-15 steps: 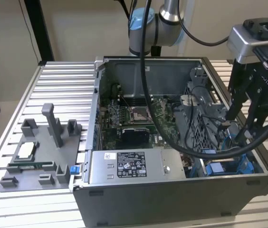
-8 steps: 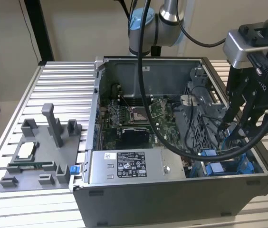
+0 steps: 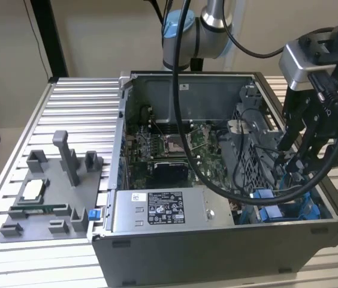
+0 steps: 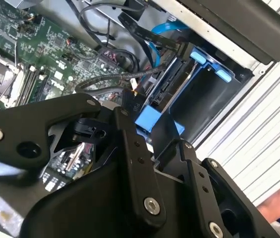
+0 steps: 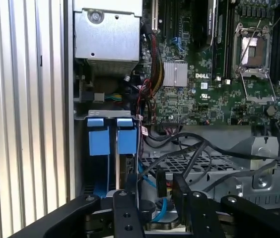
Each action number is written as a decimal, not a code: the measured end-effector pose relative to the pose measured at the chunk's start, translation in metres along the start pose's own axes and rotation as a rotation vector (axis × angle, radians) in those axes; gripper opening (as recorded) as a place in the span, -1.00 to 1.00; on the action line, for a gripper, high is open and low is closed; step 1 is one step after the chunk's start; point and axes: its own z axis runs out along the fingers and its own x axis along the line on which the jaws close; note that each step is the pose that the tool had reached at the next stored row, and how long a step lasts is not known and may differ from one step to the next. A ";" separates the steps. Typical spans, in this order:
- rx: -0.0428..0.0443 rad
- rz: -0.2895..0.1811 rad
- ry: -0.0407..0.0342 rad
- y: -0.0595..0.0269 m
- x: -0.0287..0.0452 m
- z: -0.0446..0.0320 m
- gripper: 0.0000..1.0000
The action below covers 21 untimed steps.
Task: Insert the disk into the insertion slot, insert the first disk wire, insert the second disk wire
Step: 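Insert the first disk wire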
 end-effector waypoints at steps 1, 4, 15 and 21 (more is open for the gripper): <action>0.0000 0.000 -0.0011 0.0001 0.0003 0.0013 1.00; 0.0000 0.000 -0.0016 0.0002 0.0005 0.0032 1.00; -0.0005 0.003 -0.0606 0.0019 0.0010 0.0055 1.00; -0.0005 0.004 -0.0772 0.0026 0.0011 0.0061 1.00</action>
